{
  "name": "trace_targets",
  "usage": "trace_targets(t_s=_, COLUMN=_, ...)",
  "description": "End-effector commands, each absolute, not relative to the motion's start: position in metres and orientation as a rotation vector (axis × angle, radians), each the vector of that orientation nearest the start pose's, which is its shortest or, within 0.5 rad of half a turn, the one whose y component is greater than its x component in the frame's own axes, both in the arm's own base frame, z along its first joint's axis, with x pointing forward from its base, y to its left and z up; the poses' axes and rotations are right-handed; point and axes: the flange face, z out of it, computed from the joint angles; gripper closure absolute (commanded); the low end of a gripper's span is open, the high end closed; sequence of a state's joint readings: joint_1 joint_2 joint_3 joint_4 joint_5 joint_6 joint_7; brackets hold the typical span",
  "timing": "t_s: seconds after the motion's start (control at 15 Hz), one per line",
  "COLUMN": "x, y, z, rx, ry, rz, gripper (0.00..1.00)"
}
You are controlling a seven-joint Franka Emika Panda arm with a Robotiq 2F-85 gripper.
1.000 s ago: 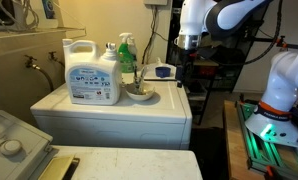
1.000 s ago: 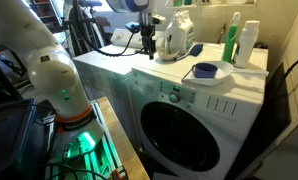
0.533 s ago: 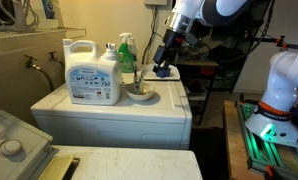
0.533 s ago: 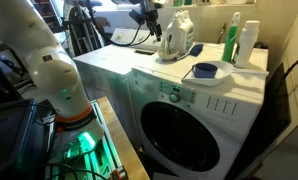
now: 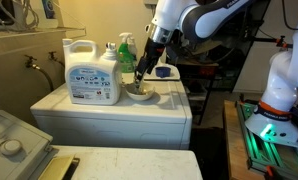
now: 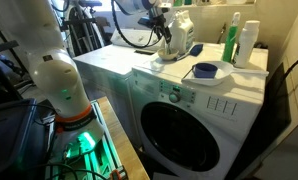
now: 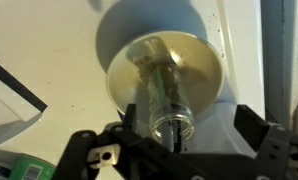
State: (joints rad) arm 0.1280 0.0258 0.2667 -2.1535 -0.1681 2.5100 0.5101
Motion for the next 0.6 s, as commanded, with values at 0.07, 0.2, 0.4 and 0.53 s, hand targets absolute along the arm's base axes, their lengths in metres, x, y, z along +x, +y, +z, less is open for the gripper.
trace_targets(t_s=0.07, x=0.558, y=0.225, z=0.401, rx=-3.063, ry=0.04, rz=-0.551, gripper=0.22)
trace_targets(t_s=0.2, x=0.565, y=0.223, z=0.396, rx=-3.081, ry=0.058, rz=-0.532, gripper=0.29)
trace_targets(t_s=0.4, x=0.572, y=0.221, z=0.395, rx=-3.092, ry=0.087, rz=-0.524, gripper=0.54)
trace_targets(t_s=0.53, x=0.569, y=0.218, z=0.4, rx=-3.121, ry=0.106, rz=-0.508, gripper=0.7)
